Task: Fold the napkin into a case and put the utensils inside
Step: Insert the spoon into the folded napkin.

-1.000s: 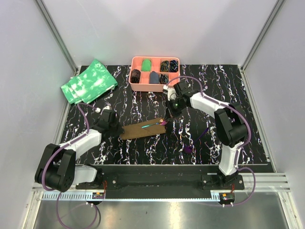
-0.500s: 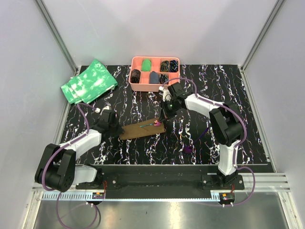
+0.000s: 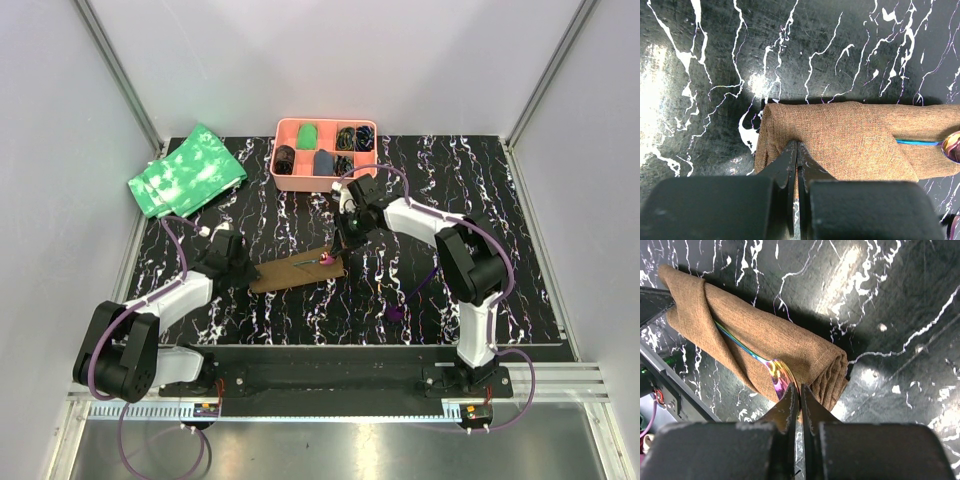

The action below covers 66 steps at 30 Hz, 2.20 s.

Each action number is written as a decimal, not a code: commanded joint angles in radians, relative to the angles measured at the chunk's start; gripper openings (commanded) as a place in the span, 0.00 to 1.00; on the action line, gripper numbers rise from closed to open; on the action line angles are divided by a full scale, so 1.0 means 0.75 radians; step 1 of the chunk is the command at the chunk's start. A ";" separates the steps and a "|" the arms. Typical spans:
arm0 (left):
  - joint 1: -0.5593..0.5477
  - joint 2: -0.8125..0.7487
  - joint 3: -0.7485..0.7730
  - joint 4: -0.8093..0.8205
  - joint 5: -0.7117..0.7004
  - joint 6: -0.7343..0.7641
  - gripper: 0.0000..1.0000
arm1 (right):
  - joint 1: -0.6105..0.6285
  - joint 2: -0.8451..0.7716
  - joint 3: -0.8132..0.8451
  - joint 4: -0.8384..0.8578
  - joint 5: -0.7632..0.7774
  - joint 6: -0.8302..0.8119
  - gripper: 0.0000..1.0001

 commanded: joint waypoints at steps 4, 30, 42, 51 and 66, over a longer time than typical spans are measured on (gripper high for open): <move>-0.010 -0.022 -0.023 0.044 0.017 -0.009 0.00 | 0.031 -0.110 0.065 -0.082 0.076 -0.003 0.19; -0.010 -0.030 -0.027 0.042 0.019 0.004 0.00 | 0.029 -0.100 0.016 -0.150 0.205 -0.005 0.36; -0.012 -0.046 -0.033 0.044 0.027 0.004 0.00 | 0.029 -0.006 0.065 -0.148 0.150 -0.015 0.25; -0.012 -0.046 -0.031 0.044 0.025 0.001 0.00 | 0.029 -0.049 0.075 -0.193 0.180 -0.017 0.15; -0.012 -0.052 -0.044 0.050 0.031 0.002 0.00 | 0.056 -0.053 0.133 -0.216 0.131 0.003 0.00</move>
